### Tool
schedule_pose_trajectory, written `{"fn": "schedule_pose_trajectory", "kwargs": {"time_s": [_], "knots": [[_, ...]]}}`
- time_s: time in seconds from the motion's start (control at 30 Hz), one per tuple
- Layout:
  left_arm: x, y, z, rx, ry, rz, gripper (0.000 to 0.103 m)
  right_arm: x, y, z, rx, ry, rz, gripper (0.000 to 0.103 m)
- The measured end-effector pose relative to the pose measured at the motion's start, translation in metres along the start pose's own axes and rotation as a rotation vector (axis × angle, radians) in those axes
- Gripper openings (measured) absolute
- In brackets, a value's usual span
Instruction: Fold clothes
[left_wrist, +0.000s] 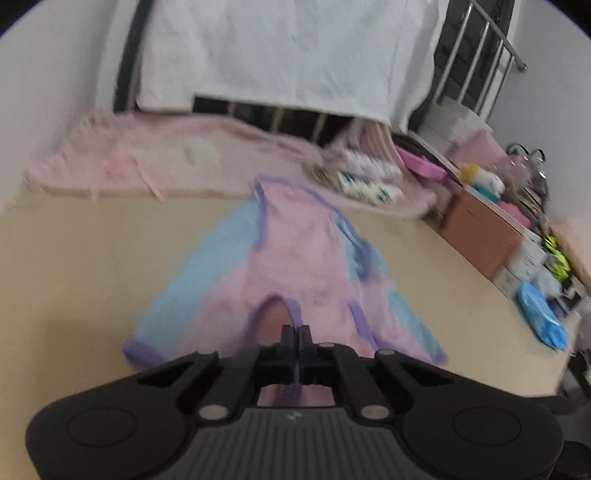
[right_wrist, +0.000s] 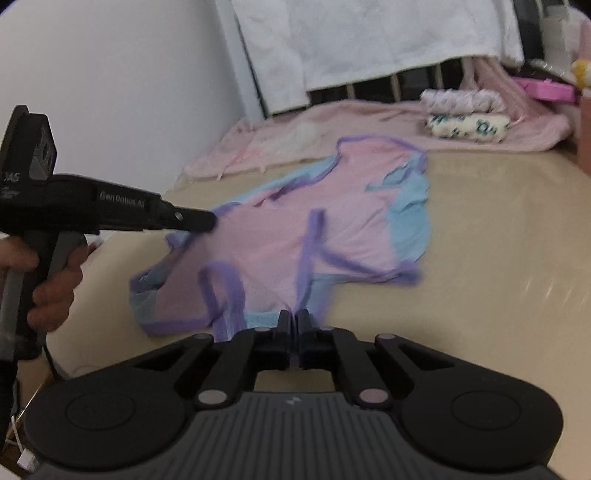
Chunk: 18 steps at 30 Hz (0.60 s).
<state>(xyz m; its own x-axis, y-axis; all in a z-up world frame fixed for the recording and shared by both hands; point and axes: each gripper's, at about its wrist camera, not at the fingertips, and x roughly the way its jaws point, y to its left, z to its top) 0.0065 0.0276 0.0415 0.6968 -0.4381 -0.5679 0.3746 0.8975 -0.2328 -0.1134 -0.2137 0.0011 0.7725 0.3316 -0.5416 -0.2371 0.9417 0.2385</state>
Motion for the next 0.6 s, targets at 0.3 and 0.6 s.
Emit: {"fn": "schedule_pose_trajectory", "kwargs": {"time_s": [0.3, 0.6], "knots": [[-0.053, -0.022, -0.035, 0.174, -0.137, 0.025, 0.045, -0.028, 0.016, 0.001, -0.117, -0.099, -0.042, 0.041], [-0.042, -0.089, -0.093, 0.532, -0.082, 0.158, 0.063, 0.001, 0.036, 0.003, -0.137, -0.06, -0.106, 0.004]]}}
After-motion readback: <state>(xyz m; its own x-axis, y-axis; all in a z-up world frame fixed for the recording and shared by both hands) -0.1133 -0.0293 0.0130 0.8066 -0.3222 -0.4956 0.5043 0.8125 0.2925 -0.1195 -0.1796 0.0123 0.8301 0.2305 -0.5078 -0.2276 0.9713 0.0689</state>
